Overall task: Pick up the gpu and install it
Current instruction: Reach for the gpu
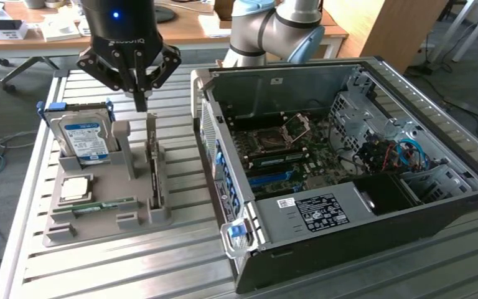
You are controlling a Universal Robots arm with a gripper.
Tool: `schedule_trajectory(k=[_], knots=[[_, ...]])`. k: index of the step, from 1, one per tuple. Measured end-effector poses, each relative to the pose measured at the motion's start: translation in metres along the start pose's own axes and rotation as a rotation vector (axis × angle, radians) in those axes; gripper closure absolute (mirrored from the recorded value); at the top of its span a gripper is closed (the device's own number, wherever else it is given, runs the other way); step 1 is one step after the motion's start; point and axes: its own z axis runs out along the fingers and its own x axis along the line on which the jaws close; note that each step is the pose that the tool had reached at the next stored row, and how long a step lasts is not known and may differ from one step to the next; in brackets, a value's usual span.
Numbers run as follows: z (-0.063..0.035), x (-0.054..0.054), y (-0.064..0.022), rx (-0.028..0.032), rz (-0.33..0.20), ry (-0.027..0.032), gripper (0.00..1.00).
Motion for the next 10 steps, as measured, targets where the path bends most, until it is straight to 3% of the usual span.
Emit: schedule_trajectory(k=[5, 10], knots=[[-0.0003, 0.0014, -0.0059, 0.0000, 0.000, 0.0000, 0.89], [-0.0003, 0.0017, -0.0062, 0.0000, 0.000, 0.0000, 0.89]])
